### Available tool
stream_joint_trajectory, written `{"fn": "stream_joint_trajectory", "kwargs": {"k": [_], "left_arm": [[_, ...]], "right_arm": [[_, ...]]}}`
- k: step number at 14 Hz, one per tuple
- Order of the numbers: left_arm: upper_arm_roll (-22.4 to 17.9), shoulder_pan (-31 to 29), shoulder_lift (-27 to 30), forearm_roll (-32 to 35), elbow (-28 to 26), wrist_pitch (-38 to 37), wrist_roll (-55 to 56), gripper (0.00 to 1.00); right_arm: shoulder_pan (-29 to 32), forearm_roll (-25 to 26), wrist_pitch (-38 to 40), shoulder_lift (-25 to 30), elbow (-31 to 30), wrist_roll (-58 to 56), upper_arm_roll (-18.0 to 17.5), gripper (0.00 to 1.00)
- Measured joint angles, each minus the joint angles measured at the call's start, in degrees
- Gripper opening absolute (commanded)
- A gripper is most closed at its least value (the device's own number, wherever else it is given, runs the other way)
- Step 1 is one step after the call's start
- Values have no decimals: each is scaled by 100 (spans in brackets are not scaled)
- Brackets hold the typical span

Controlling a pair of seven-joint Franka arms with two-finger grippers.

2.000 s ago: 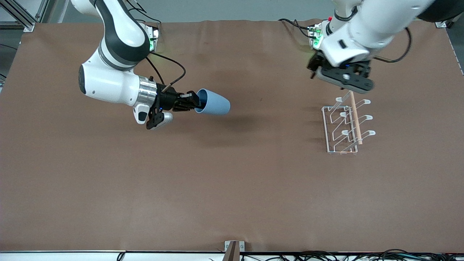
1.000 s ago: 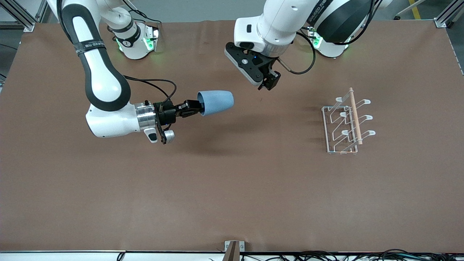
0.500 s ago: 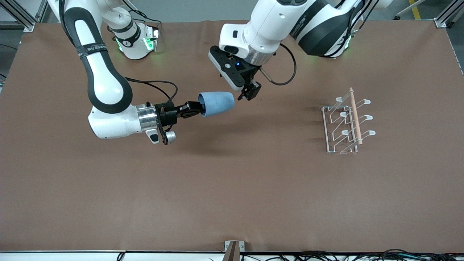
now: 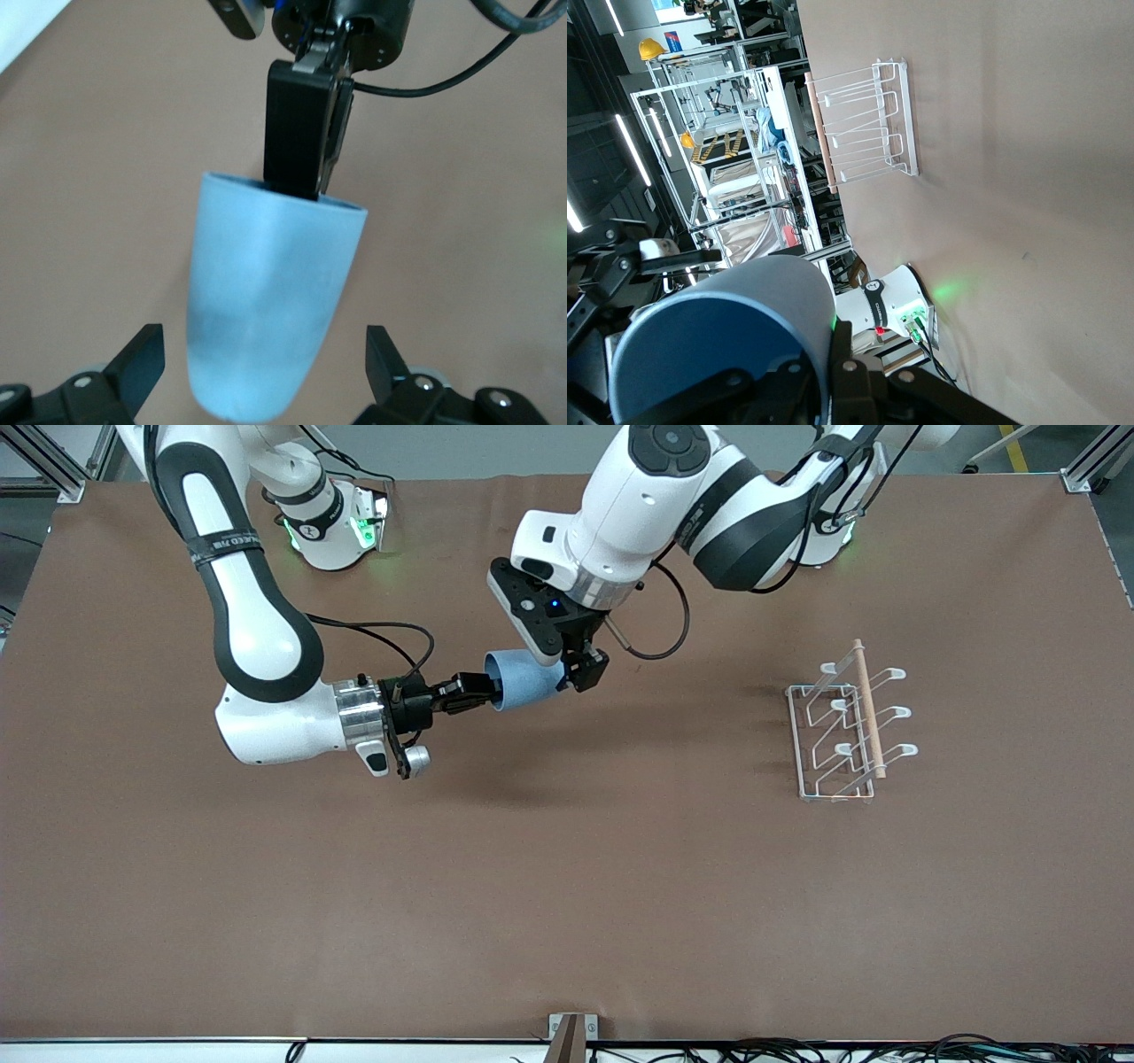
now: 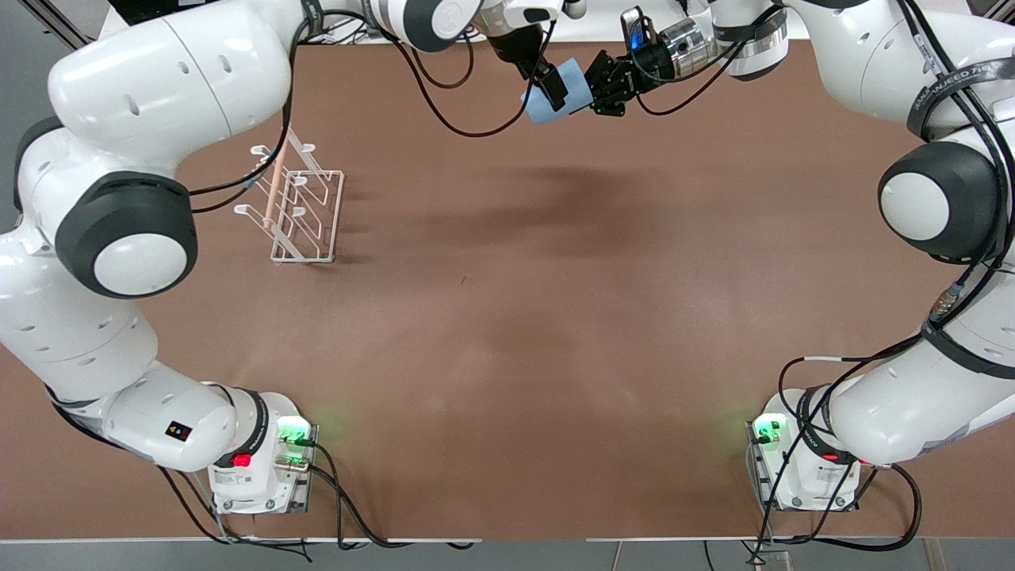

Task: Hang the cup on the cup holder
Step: 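Grasp the cup base with the left gripper beside the right gripper, then carry the cup with the left gripper while the right gripper releases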

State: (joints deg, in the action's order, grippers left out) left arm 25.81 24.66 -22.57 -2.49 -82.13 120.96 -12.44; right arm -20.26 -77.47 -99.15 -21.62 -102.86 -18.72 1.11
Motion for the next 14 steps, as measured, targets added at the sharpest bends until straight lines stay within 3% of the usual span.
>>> {"fn": "stream_joint_trajectory", "kwargs": {"k": [8,10,14], "left_arm": [[-1,57,-234,147,1,189,-109,94],[-1,59,-282,197,2,210,-125,86],[-1,65,-330,287,2,211,-157,45]], "right_arm": [[0,0,2,-4,0,0,0,9],[0,0,3,-4,0,0,0,9],[3,-1,-12,-15,-2,0,14,9]]}}
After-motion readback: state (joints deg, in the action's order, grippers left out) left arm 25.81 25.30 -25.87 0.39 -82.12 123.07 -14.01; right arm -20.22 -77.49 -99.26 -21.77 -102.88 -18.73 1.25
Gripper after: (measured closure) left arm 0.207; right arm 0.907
